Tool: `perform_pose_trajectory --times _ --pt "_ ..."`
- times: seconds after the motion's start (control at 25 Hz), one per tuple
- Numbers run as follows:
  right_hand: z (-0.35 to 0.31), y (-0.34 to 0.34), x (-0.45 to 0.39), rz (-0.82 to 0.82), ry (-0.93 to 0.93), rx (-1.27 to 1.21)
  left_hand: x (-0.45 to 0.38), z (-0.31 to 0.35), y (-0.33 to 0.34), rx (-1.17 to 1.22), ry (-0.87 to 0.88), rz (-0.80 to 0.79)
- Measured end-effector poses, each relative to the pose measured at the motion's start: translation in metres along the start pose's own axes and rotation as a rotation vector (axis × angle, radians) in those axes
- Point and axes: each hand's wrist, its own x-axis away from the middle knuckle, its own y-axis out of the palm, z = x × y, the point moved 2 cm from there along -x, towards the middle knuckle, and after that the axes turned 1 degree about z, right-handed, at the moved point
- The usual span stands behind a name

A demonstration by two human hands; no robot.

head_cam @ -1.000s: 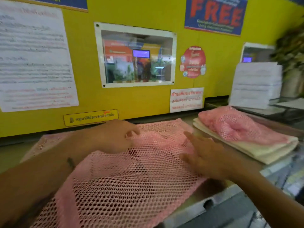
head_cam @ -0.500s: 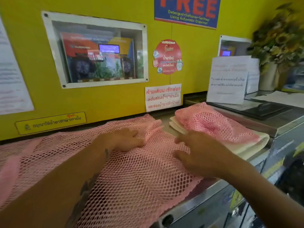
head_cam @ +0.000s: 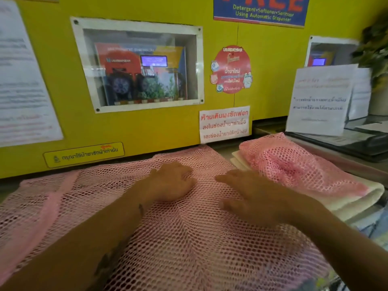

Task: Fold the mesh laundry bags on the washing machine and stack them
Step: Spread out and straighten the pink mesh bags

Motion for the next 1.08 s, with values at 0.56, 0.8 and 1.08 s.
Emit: perform_pose_trajectory --times 0.56,0.8,1.08 --pt "-0.036 0.008 -0.042 -0.02 -0.171 0.045 0.139 -0.127 -0.038 0.051 -0.373 0.327" --pt "-0.087 0.042 -0.088 -0.185 -0.112 0.114 0.203 -0.184 -0.009 -0.01 -0.622 0.084" --pt "-0.103 0.043 -0.073 -0.121 -0.161 0.154 0.255 -0.193 -0.004 0.038 -0.594 0.099"
